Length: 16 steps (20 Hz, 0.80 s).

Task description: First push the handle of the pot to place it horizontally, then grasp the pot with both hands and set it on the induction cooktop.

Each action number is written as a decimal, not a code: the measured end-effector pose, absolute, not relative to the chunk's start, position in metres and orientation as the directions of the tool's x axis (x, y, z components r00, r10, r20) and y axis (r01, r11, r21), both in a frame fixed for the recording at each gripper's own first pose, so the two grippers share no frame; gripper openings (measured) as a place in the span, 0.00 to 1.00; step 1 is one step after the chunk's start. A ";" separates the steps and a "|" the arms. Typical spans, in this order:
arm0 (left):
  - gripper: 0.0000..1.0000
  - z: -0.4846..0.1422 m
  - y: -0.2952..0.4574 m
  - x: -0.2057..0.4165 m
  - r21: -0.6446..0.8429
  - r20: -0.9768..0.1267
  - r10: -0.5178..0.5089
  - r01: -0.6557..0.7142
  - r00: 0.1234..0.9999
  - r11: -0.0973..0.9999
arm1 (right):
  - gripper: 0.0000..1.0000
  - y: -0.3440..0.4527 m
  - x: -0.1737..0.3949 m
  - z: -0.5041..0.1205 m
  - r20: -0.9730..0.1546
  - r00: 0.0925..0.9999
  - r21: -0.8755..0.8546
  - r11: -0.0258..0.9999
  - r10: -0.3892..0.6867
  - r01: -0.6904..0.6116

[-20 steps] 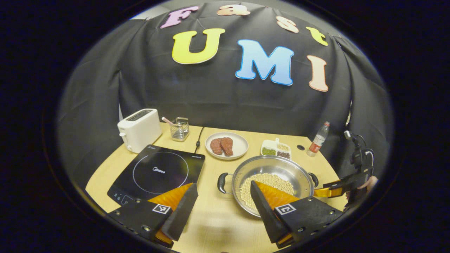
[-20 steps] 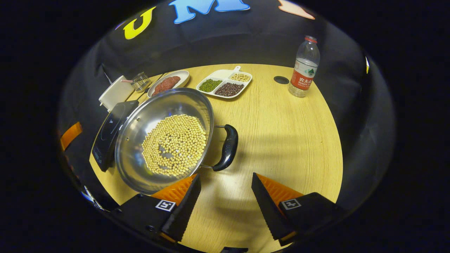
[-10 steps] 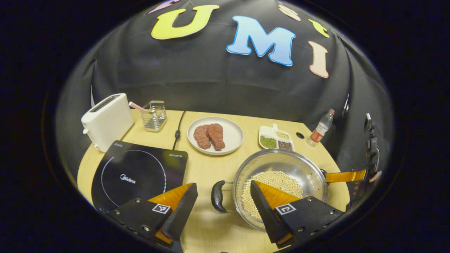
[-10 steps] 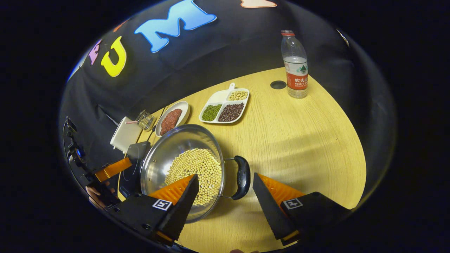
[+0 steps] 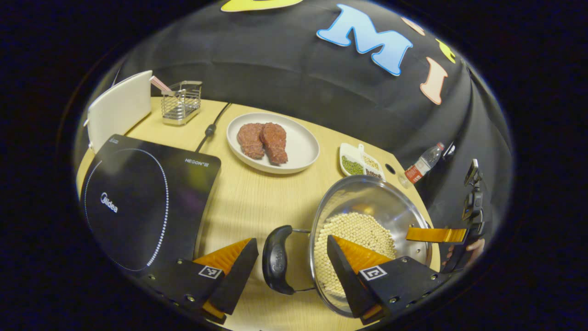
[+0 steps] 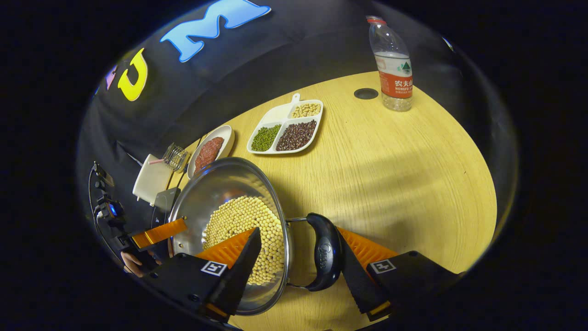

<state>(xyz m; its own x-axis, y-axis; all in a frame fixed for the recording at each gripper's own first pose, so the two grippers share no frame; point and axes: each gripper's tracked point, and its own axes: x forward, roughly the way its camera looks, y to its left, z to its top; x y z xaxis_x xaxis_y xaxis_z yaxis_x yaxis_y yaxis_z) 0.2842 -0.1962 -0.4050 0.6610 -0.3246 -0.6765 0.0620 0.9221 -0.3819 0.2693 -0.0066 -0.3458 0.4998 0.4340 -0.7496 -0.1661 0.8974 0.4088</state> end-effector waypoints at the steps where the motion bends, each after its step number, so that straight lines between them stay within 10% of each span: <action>1: 0.89 -0.409 -0.197 0.285 -0.397 -0.676 -0.336 0.060 0.656 0.916 | 0.96 -0.006 0.269 -0.350 -0.755 0.496 0.401 0.900 0.430 -0.170; 4: 0.70 -0.418 -0.205 0.282 -0.447 -0.676 -0.371 0.046 0.636 0.893 | 0.71 -0.008 0.275 -0.357 -0.756 0.513 0.370 0.912 0.406 -0.176; 9: 0.49 -0.417 -0.215 0.275 -0.494 -0.676 -0.407 0.032 0.614 0.869 | 0.56 -0.016 0.272 -0.356 -0.761 0.494 0.395 0.904 0.421 -0.162; 16: 0.50 -0.399 -0.216 0.246 -0.454 -0.708 -0.383 0.033 0.593 0.891 | 0.51 -0.023 0.241 -0.348 -0.775 0.471 0.400 0.904 0.422 -0.151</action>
